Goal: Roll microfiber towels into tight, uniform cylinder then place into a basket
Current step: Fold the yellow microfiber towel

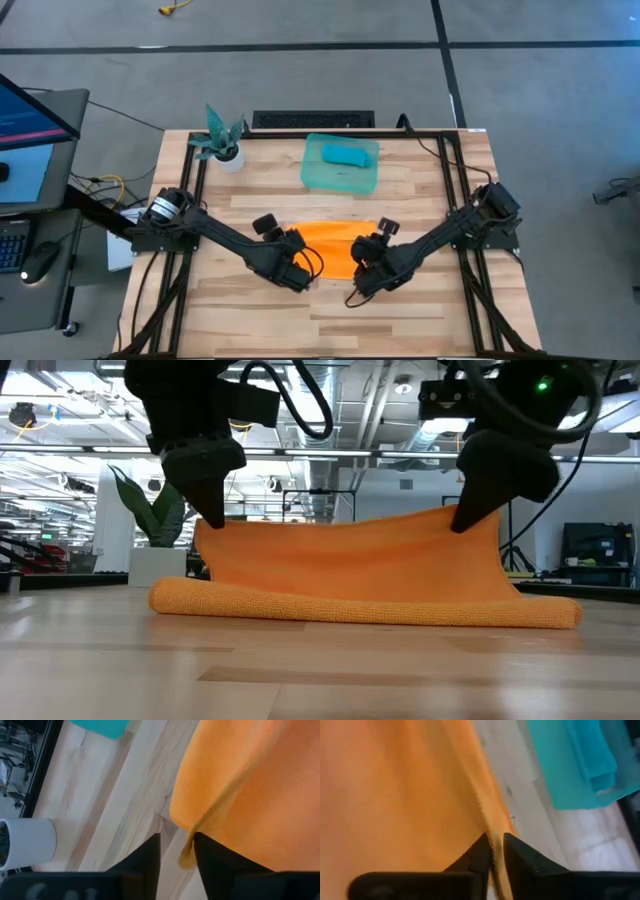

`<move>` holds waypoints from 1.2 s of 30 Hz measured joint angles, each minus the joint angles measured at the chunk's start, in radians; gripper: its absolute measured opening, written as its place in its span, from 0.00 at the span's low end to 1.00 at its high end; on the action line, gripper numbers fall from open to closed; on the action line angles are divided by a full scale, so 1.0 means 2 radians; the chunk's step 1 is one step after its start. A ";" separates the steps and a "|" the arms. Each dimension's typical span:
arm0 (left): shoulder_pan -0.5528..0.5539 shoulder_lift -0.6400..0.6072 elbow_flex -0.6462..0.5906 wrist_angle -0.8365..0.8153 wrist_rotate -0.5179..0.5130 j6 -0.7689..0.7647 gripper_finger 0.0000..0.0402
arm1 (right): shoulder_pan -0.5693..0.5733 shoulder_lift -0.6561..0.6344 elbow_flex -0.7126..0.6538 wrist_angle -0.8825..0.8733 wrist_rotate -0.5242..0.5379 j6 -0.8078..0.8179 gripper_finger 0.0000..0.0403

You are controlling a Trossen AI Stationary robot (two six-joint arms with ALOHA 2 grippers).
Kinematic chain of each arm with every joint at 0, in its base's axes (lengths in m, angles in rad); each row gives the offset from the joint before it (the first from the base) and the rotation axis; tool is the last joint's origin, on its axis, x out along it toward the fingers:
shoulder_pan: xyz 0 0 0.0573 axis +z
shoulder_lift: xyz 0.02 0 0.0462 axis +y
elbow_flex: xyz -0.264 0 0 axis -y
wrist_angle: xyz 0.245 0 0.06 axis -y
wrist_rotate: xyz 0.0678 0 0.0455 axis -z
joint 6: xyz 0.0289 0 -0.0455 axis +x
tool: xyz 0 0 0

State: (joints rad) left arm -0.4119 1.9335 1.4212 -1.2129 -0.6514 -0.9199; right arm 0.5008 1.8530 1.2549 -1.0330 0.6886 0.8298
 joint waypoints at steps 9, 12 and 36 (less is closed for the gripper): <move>0.020 0.000 0.000 -0.007 -0.001 0.029 0.36 | -0.021 0.000 0.000 -0.039 0.036 -0.010 0.41; 0.026 0.000 0.000 -0.012 -0.001 0.035 0.36 | -0.027 0.000 0.000 -0.063 0.036 -0.009 0.45; -0.010 -0.001 0.000 0.116 -0.062 0.077 0.36 | 0.052 -0.150 -0.019 -0.175 0.120 0.092 0.40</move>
State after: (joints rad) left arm -0.4326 1.9320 1.4212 -0.9806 -0.7759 -0.7653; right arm 0.6044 1.5538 1.2172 -1.3834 0.9282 1.0130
